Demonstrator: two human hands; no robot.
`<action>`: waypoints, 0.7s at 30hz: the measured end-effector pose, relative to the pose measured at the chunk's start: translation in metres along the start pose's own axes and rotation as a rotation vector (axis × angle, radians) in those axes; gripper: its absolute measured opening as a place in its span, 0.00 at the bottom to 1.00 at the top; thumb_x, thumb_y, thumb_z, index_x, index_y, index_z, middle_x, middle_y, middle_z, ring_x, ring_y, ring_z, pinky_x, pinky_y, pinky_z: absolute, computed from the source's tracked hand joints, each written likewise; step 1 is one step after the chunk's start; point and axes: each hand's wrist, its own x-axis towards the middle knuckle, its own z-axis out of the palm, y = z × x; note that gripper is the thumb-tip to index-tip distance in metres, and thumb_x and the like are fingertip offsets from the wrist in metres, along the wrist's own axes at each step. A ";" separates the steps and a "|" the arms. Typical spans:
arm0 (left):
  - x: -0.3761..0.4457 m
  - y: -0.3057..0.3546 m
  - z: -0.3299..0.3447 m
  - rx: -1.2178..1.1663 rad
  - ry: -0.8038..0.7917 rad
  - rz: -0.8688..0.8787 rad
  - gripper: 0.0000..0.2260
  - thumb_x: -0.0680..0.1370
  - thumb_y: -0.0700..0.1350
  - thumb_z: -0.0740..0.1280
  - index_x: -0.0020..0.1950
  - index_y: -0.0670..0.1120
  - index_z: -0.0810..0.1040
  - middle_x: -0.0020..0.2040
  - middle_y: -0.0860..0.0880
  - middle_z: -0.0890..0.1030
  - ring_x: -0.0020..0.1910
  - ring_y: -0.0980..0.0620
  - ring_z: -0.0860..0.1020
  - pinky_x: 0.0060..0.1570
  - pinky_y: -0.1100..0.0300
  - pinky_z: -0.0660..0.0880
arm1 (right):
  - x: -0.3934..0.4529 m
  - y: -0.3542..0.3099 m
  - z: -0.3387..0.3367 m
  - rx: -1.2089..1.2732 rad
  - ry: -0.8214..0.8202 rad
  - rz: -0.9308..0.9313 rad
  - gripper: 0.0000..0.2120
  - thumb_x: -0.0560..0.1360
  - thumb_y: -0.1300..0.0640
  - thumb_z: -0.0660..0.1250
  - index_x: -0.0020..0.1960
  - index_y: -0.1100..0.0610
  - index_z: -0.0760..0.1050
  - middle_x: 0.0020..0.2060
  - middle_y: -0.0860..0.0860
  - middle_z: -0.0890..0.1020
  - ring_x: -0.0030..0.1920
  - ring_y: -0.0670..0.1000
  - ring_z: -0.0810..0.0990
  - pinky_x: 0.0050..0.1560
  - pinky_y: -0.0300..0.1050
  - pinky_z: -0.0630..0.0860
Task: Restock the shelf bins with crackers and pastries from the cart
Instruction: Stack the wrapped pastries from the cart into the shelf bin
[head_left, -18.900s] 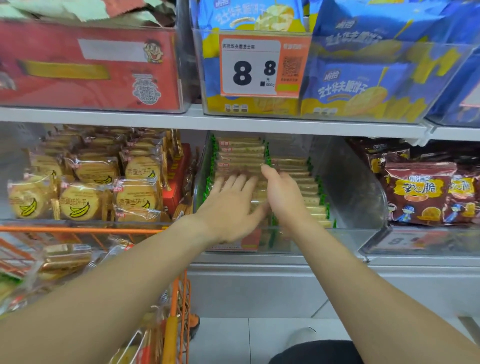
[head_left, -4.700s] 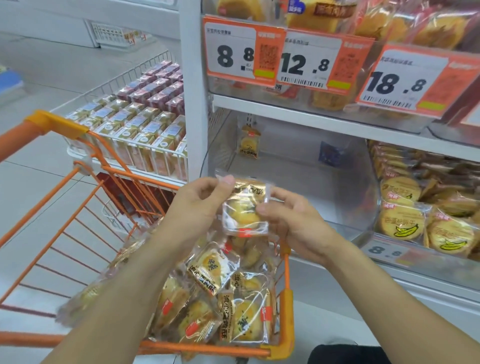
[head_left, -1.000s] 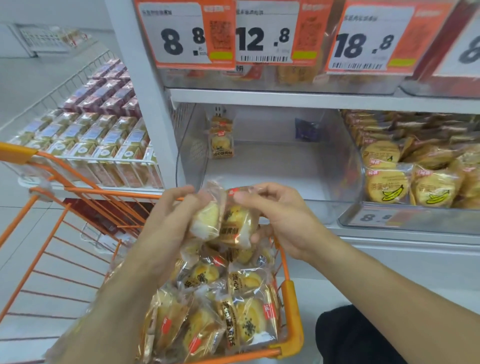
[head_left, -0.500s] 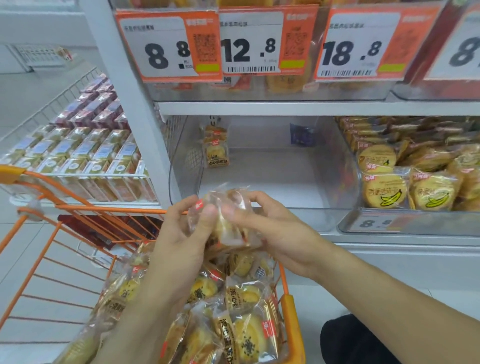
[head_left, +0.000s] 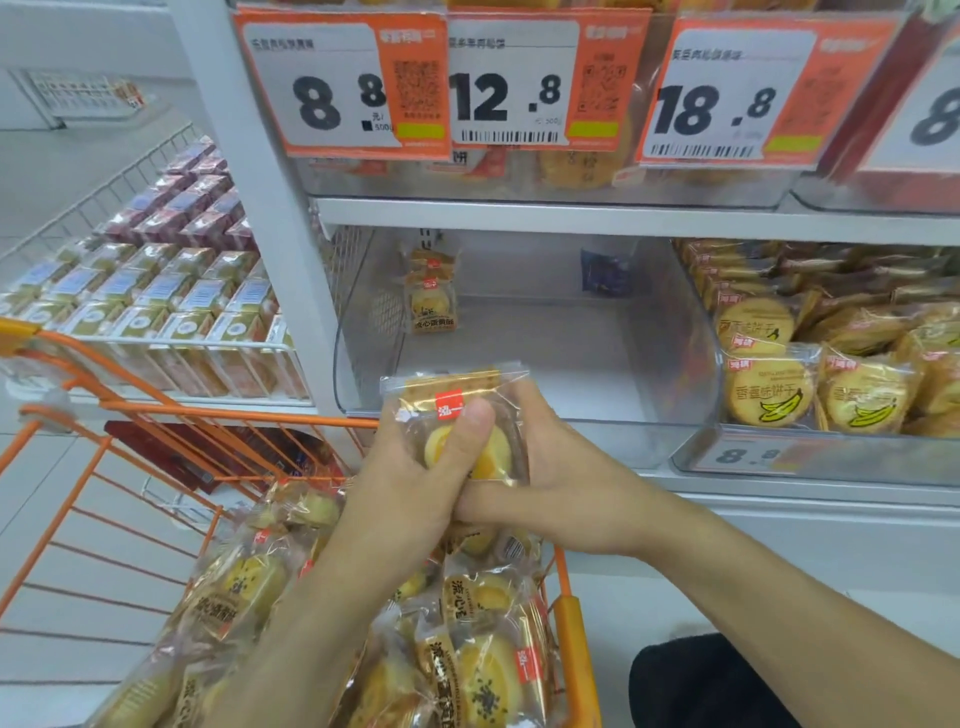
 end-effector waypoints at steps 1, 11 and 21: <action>0.000 0.001 -0.001 0.067 0.015 0.055 0.38 0.66 0.78 0.62 0.58 0.48 0.76 0.43 0.56 0.84 0.44 0.56 0.83 0.49 0.60 0.77 | -0.002 -0.002 -0.002 -0.069 0.018 -0.062 0.35 0.68 0.54 0.78 0.68 0.51 0.63 0.61 0.48 0.79 0.61 0.48 0.81 0.62 0.55 0.78; 0.015 -0.021 -0.023 0.984 -0.068 0.093 0.37 0.74 0.71 0.37 0.74 0.54 0.62 0.73 0.55 0.62 0.76 0.52 0.51 0.74 0.51 0.50 | 0.034 0.001 -0.065 -0.170 0.308 -0.128 0.41 0.56 0.52 0.85 0.65 0.54 0.72 0.57 0.47 0.83 0.57 0.45 0.83 0.56 0.43 0.81; 0.016 -0.028 -0.008 1.334 -0.124 0.039 0.39 0.72 0.69 0.56 0.72 0.42 0.70 0.66 0.37 0.73 0.68 0.33 0.69 0.69 0.36 0.64 | 0.180 0.039 -0.046 -0.293 0.358 0.236 0.36 0.60 0.58 0.85 0.63 0.57 0.72 0.57 0.49 0.81 0.56 0.50 0.80 0.52 0.41 0.76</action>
